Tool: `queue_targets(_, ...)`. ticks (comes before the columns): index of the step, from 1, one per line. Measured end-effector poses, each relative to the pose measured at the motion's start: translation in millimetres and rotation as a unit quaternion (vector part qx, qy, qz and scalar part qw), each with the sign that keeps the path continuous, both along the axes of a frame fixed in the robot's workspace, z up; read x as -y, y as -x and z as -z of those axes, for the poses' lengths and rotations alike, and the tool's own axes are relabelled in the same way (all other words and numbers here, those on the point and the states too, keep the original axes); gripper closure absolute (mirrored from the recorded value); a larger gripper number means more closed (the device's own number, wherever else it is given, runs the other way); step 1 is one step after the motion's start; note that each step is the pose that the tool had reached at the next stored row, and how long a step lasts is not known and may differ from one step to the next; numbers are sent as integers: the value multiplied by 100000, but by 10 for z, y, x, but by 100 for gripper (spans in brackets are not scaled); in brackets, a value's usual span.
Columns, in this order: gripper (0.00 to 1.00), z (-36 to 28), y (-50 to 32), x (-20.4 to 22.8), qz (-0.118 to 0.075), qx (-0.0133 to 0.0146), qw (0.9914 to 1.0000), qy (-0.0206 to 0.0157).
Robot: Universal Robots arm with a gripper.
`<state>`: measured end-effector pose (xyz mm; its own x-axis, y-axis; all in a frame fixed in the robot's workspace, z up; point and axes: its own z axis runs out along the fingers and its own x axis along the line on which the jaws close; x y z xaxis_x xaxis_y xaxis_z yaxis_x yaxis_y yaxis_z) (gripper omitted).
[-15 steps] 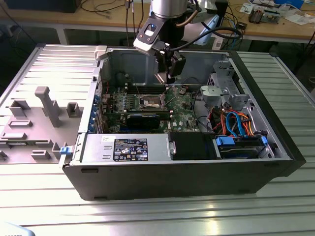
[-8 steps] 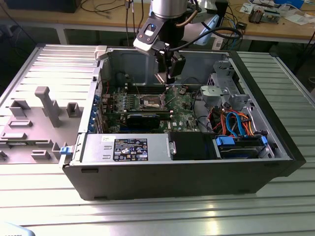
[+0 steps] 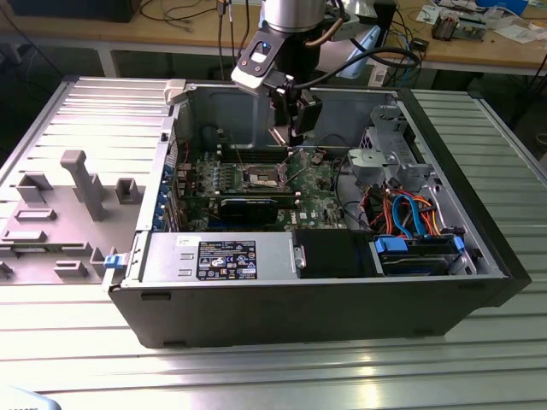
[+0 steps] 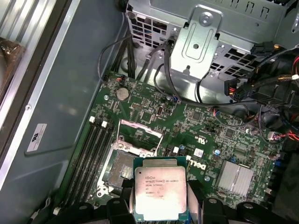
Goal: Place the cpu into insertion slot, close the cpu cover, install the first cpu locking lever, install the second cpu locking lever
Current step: 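Place the cpu into insertion slot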
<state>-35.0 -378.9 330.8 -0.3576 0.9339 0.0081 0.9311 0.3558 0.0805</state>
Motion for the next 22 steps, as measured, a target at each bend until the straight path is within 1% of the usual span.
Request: queue_targets(22, 46, 8, 0, 0, 927, 2, 99996, 1)
